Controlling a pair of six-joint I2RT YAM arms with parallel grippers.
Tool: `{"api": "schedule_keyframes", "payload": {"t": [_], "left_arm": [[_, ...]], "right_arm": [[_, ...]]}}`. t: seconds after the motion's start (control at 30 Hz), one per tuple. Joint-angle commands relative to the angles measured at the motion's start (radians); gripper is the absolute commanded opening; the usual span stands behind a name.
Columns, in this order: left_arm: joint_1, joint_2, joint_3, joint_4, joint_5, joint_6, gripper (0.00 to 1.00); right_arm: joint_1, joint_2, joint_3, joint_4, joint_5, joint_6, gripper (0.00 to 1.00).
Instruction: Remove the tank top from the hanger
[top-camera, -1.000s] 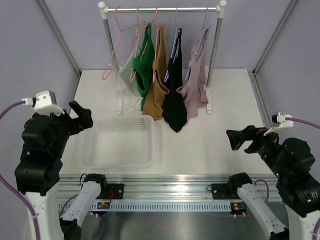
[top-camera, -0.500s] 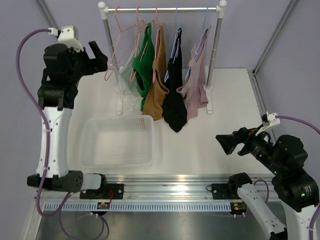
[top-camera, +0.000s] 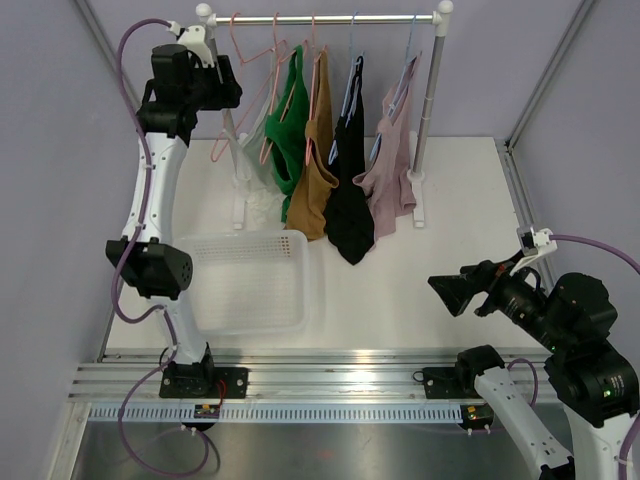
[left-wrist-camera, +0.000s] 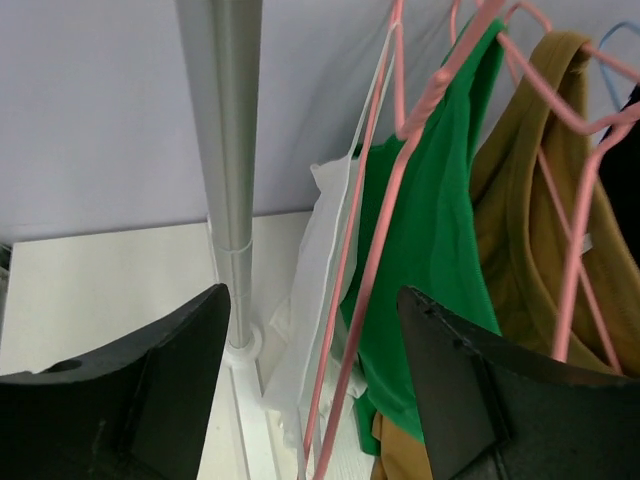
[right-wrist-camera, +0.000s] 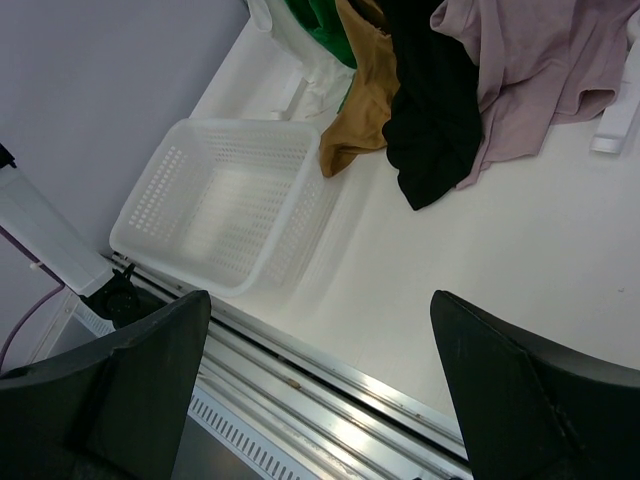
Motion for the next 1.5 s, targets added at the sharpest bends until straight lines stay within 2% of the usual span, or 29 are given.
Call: {"api": "schedule_keyframes", "payload": {"t": [0.0, 0.17, 0.2, 0.23, 0.33, 0.37, 0.4, 0.77, 1.0, 1.23, 1.47], "left_arm": [[-0.001, 0.018, 0.046, 0.034, 0.074, 0.003, 0.60], [-0.002, 0.024, 0.018, 0.071, 0.099, -0.023, 0.43], [-0.004, 0.026, 0.018, 0.074, 0.100, -0.026, 0.37], [-0.004, 0.027, 0.024, 0.071, 0.100, -0.026, 0.22], [-0.005, 0.027, 0.035, 0.062, 0.102, -0.039, 0.09], [-0.008, 0.026, 0.035, 0.057, 0.099, -0.045, 0.01], [-0.014, 0.015, 0.035, 0.059, 0.090, -0.045, 0.00], [-0.065, -0.123, 0.059, 0.047, -0.024, -0.080, 0.00], [-0.067, -0.243, 0.014, -0.015, -0.077, -0.097, 0.00], [-0.067, -0.313, 0.024, -0.178, -0.050, -0.082, 0.00], [-0.067, -0.434, -0.072, -0.212, -0.033, -0.111, 0.00]], "right_arm": [[0.006, 0.006, 0.016, 0.017, -0.019, -0.006, 1.00], [0.006, 0.016, 0.002, 0.032, -0.021, -0.010, 1.00], [0.006, 0.015, -0.005, 0.037, -0.022, -0.008, 0.99], [0.006, 0.015, -0.008, 0.037, -0.022, -0.008, 0.99], [0.008, 0.015, -0.016, 0.040, -0.019, -0.008, 0.99], [0.006, 0.013, -0.018, 0.038, -0.019, -0.008, 1.00], [0.008, 0.012, -0.016, 0.038, -0.019, -0.006, 0.99], [0.006, 0.001, 0.008, 0.016, -0.010, -0.011, 0.99], [0.008, -0.010, 0.025, 0.006, -0.008, -0.002, 1.00], [0.006, -0.016, 0.054, -0.003, -0.016, 0.001, 0.99], [0.006, -0.011, 0.073, -0.012, -0.015, -0.005, 1.00]]}}
